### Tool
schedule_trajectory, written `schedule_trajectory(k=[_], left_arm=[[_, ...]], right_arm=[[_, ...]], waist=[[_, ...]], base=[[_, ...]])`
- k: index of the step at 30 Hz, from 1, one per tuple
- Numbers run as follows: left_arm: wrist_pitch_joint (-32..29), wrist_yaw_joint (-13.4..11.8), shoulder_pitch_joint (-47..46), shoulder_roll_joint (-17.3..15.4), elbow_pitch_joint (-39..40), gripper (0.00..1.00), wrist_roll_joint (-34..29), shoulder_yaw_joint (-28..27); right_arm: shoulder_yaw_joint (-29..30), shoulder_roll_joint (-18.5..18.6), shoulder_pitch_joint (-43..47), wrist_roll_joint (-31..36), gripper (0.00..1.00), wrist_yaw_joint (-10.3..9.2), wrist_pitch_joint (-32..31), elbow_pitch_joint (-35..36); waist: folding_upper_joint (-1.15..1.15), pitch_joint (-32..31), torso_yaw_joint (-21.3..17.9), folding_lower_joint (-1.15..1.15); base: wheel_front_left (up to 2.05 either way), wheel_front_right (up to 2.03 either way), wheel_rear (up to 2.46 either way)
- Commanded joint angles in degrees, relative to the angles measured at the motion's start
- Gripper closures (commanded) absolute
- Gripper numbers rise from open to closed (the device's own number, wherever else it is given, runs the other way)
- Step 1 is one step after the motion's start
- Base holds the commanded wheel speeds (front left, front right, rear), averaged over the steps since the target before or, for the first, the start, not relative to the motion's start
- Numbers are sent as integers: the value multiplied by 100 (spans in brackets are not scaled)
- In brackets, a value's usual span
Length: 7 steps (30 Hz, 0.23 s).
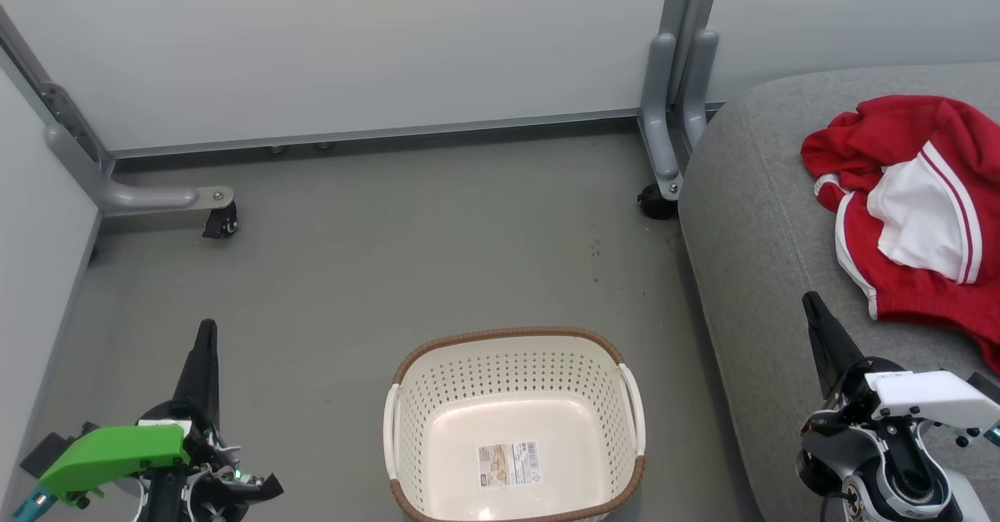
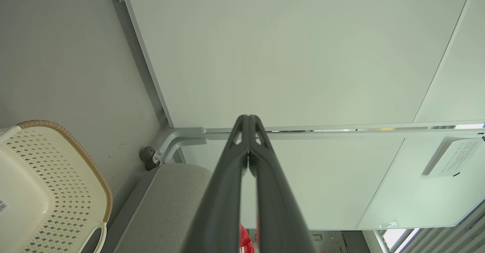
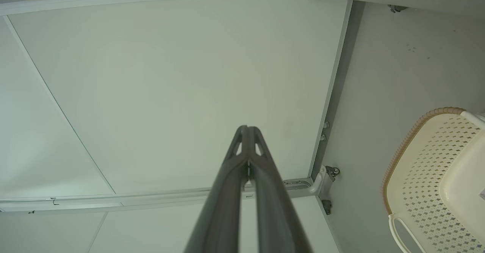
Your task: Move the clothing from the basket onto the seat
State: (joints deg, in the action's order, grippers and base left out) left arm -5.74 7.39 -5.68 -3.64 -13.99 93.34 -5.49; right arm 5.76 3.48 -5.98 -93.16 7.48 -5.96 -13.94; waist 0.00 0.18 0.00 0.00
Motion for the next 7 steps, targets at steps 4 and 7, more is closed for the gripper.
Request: schedule_trajectory(k=[4, 7], left_arm=[[-16, 31, -98, 3, -12, 100, -24, -27], [-21, 31, -99, 5, -12, 100, -29, -31]], right_arm=[[16, -4, -38, 24, 100, 2, -12, -12], [19, -4, -38, 28, 100, 2, -16, -13]], waist=[[0, 0, 0, 0], [0, 0, 0, 0]], base=[[0, 0, 0], [0, 0, 0]])
